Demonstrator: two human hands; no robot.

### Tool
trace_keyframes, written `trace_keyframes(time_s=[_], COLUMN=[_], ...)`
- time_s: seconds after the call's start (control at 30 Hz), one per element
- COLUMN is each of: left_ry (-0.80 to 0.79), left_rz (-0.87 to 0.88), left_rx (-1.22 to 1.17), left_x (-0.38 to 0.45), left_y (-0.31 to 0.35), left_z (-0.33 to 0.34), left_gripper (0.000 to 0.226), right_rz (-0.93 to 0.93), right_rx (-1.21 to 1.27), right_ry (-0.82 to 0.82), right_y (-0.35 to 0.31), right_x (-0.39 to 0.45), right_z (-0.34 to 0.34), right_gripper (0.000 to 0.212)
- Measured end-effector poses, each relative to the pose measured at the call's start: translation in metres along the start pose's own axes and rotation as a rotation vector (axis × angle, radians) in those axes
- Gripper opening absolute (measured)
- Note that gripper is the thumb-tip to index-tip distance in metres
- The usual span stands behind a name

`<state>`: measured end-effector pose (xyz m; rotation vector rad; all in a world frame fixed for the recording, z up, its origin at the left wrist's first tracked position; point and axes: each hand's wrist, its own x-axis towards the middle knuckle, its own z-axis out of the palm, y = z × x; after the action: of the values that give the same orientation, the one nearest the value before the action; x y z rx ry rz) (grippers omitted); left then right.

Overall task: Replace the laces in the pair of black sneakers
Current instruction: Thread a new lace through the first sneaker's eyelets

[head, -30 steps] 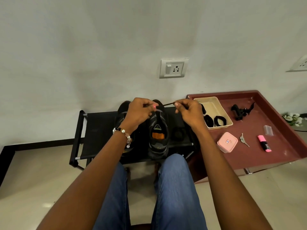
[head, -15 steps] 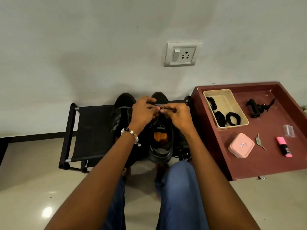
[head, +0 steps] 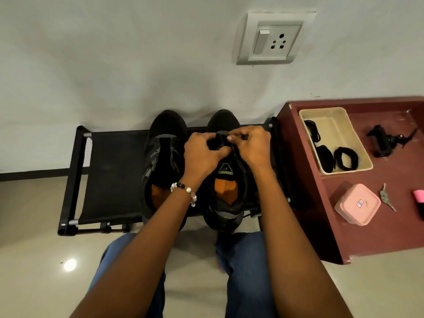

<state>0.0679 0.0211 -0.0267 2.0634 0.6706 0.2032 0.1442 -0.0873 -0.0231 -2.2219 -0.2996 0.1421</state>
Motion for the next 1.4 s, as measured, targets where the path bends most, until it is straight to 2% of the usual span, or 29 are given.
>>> trace_keyframes(time_s=[0.13, 0.43, 0.57, 0.67, 0.77, 0.83, 0.97, 1.1, 1.23, 1.33, 1.4], left_ry=[0.038, -0.066, -0.095, -0.014, 0.065, 0.102, 0.11, 0.094, 0.078, 0.098, 0.118], left_rz=[-0.005, -0.127, -0.09, -0.006, 0.058, 0.077, 0.102, 0.125, 0.104, 0.076, 0.039], left_rx=[-0.047, -0.195, -0.176, -0.064, 0.003, 0.024, 0.047, 0.069, 0.082, 0.053, 0.024], left_x=[-0.002, 0.008, 0.012, 0.015, 0.016, 0.017, 0.02, 0.021, 0.022, 0.022, 0.023], left_y=[0.003, -0.001, -0.001, -0.002, -0.002, -0.004, -0.006, -0.008, -0.009, -0.009, -0.009], left_z=[0.001, -0.012, -0.013, -0.011, -0.007, -0.004, -0.003, -0.004, -0.004, -0.006, -0.004], left_gripper=[0.047, 0.043, 0.032, 0.023, 0.02, 0.018, 0.017, 0.017, 0.018, 0.018, 0.017], right_rz=[0.052, 0.104, 0.232, 0.321, 0.374, 0.384, 0.382, 0.384, 0.355, 0.373, 0.369], right_rx=[-0.058, -0.124, 0.028, 0.133, 0.137, 0.074, -0.056, -0.197, -0.184, -0.082, -0.053], right_ry=[-0.006, -0.012, -0.04, -0.085, -0.095, -0.077, -0.009, 0.0, -0.031, -0.046, -0.067], right_y=[0.002, -0.011, -0.01, -0.008, -0.007, -0.005, -0.011, -0.015, -0.013, -0.01, -0.009], right_x=[0.003, 0.003, 0.006, 0.008, 0.01, 0.011, 0.01, 0.006, 0.008, 0.009, 0.011], right_z=[0.008, 0.023, 0.02, 0.021, 0.027, 0.031, 0.039, 0.041, 0.044, 0.042, 0.037], right_gripper=[0.008, 0.006, 0.008, 0.008, 0.031, 0.037, 0.035, 0.016, 0.018, 0.024, 0.018])
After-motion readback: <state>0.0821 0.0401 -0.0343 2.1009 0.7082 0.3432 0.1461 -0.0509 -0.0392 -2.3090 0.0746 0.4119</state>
